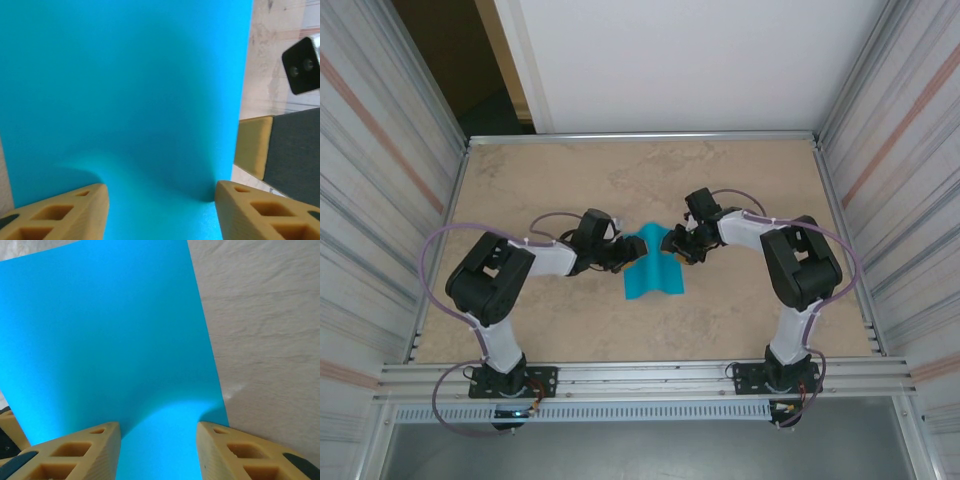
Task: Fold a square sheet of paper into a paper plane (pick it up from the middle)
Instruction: First fold in half a square sheet of paper at the center of the table.
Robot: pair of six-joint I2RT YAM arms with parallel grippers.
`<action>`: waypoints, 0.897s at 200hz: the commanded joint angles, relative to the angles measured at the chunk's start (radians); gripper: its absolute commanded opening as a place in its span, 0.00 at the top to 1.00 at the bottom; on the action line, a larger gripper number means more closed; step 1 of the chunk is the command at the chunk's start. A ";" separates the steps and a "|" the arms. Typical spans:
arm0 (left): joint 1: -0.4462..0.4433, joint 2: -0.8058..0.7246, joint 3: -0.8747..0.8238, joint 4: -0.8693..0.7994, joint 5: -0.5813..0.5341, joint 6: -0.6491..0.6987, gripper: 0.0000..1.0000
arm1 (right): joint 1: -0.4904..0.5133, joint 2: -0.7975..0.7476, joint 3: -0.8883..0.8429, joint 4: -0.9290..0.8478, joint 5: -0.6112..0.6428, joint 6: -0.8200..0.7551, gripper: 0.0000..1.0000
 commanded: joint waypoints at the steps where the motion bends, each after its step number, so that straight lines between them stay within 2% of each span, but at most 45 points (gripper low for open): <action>1: 0.006 0.000 -0.039 0.020 0.017 -0.006 0.36 | 0.020 0.064 -0.008 -0.032 0.010 0.008 0.57; 29: 0.005 -0.003 -0.026 0.027 0.038 0.015 0.25 | 0.030 0.075 -0.003 -0.020 0.002 0.015 0.57; 61: 0.002 0.006 0.012 -0.069 0.022 0.042 0.26 | 0.034 0.080 -0.016 0.020 -0.034 0.036 0.57; 149: -0.003 0.033 0.080 -0.171 0.020 0.090 0.43 | 0.033 0.073 -0.049 0.103 -0.108 0.083 0.60; 179: 0.000 0.029 0.095 -0.190 0.019 0.115 0.55 | 0.017 0.049 -0.070 0.121 -0.113 0.089 0.60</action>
